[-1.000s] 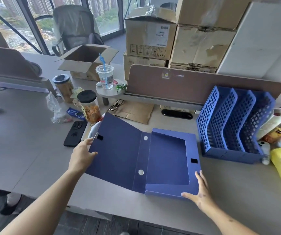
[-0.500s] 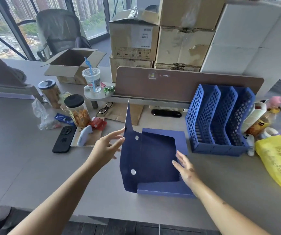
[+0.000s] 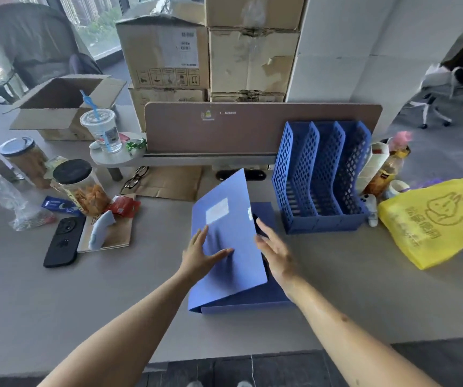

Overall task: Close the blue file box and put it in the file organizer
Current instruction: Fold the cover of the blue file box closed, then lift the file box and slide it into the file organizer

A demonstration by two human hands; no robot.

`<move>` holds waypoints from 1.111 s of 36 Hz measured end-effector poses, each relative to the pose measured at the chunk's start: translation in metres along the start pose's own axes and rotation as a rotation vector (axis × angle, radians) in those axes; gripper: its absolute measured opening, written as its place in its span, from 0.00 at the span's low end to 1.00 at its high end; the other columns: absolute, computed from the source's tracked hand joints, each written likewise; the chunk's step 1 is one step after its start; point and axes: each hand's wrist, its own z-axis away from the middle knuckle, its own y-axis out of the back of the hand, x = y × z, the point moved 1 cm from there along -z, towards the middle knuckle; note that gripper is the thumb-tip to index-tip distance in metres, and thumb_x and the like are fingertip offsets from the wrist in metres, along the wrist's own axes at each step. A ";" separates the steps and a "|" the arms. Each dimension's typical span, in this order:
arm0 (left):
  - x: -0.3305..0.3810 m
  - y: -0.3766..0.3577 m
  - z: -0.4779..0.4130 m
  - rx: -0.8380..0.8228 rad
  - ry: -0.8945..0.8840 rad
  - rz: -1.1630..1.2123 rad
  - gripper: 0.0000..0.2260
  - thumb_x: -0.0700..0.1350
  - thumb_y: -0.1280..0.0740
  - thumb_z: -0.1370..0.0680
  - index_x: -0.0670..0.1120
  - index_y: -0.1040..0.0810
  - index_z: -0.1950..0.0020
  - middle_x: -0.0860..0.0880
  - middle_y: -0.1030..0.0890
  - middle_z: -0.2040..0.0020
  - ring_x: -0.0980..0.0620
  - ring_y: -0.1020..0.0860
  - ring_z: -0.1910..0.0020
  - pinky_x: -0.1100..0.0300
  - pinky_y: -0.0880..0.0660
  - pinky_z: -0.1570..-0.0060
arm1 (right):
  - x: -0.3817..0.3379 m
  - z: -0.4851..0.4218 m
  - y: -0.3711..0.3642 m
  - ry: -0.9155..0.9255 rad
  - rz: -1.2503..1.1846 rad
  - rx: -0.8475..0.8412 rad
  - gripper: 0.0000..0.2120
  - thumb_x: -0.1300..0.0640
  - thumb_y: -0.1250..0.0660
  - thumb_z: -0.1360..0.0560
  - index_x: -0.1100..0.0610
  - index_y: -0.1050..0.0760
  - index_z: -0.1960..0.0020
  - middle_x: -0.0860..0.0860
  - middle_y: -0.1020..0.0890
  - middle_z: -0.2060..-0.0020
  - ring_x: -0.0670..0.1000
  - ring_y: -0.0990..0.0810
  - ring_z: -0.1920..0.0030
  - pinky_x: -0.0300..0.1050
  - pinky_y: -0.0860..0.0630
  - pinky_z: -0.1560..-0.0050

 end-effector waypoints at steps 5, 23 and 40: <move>-0.012 -0.014 -0.013 0.011 0.250 -0.052 0.64 0.76 0.29 0.47 0.57 0.57 0.19 0.47 0.53 0.17 0.39 0.52 0.20 0.42 0.51 0.23 | 0.016 -0.002 0.014 -0.038 -0.007 0.063 0.29 0.62 0.31 0.24 0.50 0.35 0.26 0.48 0.24 0.36 0.31 0.23 0.46 0.23 0.25 0.55; -0.004 -0.058 -0.023 0.066 0.422 -0.126 0.72 0.76 0.29 0.57 0.59 0.63 0.22 0.51 0.55 0.21 0.40 0.46 0.25 0.38 0.35 0.32 | 0.064 -0.008 0.046 -0.254 0.145 0.145 0.36 0.59 0.26 0.29 0.44 0.37 0.26 0.42 0.33 0.28 0.44 0.38 0.27 0.36 0.39 0.37; 0.008 -0.087 -0.022 0.076 0.419 -0.396 0.67 0.74 0.26 0.47 0.62 0.68 0.24 0.48 0.58 0.21 0.39 0.45 0.25 0.35 0.35 0.37 | 0.108 -0.010 0.060 -0.369 0.054 0.180 0.36 0.62 0.28 0.27 0.51 0.39 0.24 0.47 0.33 0.26 0.46 0.37 0.26 0.35 0.39 0.36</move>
